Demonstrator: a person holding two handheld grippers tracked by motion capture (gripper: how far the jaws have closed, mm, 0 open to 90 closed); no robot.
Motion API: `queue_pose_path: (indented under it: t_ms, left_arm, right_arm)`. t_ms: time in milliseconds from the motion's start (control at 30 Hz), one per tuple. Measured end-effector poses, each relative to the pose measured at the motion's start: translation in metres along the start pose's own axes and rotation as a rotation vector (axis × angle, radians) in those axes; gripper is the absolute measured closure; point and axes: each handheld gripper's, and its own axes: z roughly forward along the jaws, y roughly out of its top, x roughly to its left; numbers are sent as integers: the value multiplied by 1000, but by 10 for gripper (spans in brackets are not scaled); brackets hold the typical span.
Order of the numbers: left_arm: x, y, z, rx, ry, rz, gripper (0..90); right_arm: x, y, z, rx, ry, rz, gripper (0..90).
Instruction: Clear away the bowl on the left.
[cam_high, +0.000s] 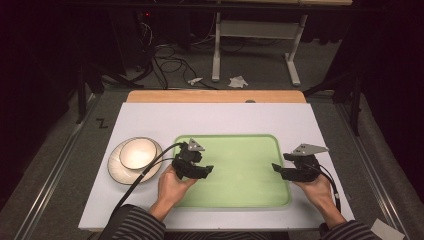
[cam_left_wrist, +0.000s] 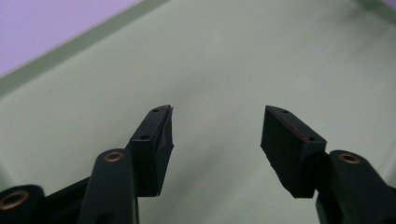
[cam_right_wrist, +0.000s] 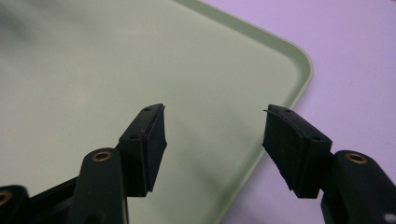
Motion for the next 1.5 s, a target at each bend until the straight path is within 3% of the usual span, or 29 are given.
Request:
queue_pose_path:
  t_ms: [233,667,833,933,1033,1200,1500]
  left_arm:
    - [-1,0,-1,-1,-8,-1,434]
    - [2,10,-8,-8,-15,-19,425]
    - [3,21,-15,-46,-30,-46,423]
    - [4,27,-25,-73,-28,-34,442]
    - [5,30,-28,-73,-28,-48,455]
    - [13,39,-38,-72,-15,-49,448]
    - [26,54,-50,-104,0,-95,427]
  right_arm:
    - [-3,0,-4,-14,7,29,403]
    - [0,3,-4,-39,4,20,401]
    - [-2,3,-4,-32,19,30,401]
    - [-4,3,-5,-38,9,15,401]
    - [-2,3,-6,-40,12,25,401]
    - [-1,3,-4,-27,10,3,401]
    - [-1,3,-6,-26,7,-9,400]
